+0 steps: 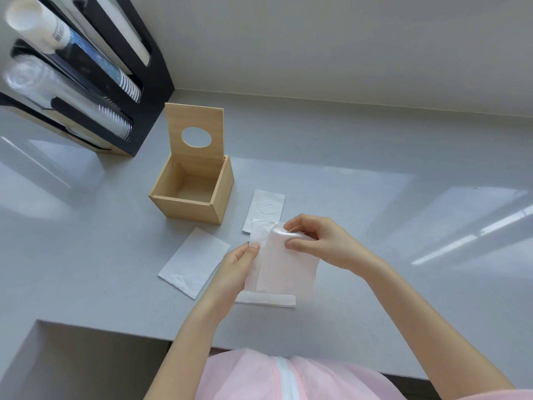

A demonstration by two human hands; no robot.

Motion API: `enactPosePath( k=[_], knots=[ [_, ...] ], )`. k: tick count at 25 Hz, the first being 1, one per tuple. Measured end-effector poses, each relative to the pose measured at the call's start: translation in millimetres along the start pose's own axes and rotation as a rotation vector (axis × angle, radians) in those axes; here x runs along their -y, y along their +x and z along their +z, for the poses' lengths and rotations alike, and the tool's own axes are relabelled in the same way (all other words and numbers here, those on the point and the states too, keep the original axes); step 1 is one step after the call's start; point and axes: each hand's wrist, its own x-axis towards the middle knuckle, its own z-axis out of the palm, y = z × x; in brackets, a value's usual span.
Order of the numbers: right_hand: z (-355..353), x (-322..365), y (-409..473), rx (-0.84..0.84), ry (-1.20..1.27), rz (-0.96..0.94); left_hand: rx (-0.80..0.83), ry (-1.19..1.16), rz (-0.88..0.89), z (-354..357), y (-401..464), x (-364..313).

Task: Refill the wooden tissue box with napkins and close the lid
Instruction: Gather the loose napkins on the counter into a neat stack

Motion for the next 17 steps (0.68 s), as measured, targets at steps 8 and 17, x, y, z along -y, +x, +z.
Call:
enactPosePath(
  k=[8,17],
  knots=[
    [40,25,25,-0.018,-0.112,0.015,0.079,-0.001,-0.045,-36,-9,-8],
    [74,23,42,-0.113,-0.089,0.092,0.058,0.085,0.002,-62,-4,-4]
  ],
)
